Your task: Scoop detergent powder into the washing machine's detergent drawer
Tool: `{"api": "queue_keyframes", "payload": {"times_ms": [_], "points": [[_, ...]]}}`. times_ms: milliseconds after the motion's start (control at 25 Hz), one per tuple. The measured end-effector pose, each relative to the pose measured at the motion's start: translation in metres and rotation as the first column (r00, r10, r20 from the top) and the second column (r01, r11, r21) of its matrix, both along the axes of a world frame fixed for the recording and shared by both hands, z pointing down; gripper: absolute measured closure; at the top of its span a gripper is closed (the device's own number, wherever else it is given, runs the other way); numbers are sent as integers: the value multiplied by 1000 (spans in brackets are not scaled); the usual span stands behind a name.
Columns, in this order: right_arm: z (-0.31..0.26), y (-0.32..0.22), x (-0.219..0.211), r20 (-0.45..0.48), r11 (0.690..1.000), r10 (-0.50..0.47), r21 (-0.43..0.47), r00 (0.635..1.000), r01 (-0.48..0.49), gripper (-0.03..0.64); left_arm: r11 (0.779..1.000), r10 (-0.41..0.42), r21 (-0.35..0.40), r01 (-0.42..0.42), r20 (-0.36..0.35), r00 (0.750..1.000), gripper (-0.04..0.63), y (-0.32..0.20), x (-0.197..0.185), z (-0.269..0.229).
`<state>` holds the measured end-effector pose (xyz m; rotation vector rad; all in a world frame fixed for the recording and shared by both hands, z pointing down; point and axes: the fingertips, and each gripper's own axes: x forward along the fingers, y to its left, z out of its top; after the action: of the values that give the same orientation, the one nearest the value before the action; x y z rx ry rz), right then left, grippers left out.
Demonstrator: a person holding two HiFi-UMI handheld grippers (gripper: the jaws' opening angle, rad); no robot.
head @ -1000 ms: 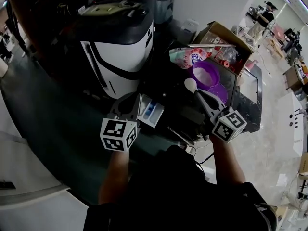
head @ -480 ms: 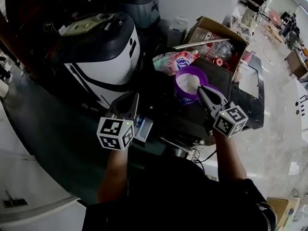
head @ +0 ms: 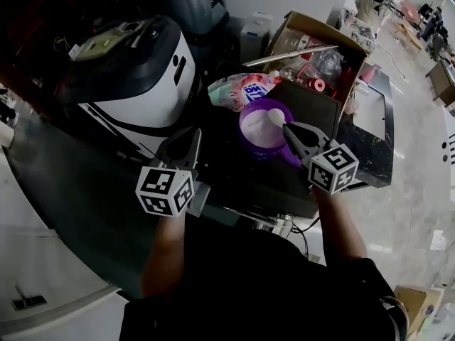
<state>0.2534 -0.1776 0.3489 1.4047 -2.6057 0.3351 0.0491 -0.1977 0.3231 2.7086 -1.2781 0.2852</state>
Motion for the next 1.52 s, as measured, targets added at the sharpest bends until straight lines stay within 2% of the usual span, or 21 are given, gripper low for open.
{"api": "queue_keyframes", "payload": {"times_ms": [280, 480, 760, 1120, 1280, 1520], "points": [[20, -20, 10, -133, 998, 11, -62, 991, -19, 594, 999, 26, -25, -26, 4, 1000, 586, -24, 5, 10], [38, -32, 9, -265, 994, -1, -109, 964, -29, 594, 997, 54, -46, -54, 1, 999, 587, -36, 3, 19], [55, -52, -8, -457, 989, -35, -142, 889, -34, 594, 994, 86, -65, -86, -3, 996, 588, -51, -6, 28], [73, -70, -11, -624, 982, -61, -179, 779, -66, 594, 990, 114, -86, -114, -8, 993, 587, -64, -17, 34], [80, -71, -12, -682, 979, -86, -193, 726, -65, 594, 988, 125, -93, -127, -17, 992, 586, -66, -17, 38], [86, -75, -11, -736, 976, -110, -206, 668, -66, 594, 986, 132, -103, -134, -21, 991, 588, -67, -17, 43]]}}
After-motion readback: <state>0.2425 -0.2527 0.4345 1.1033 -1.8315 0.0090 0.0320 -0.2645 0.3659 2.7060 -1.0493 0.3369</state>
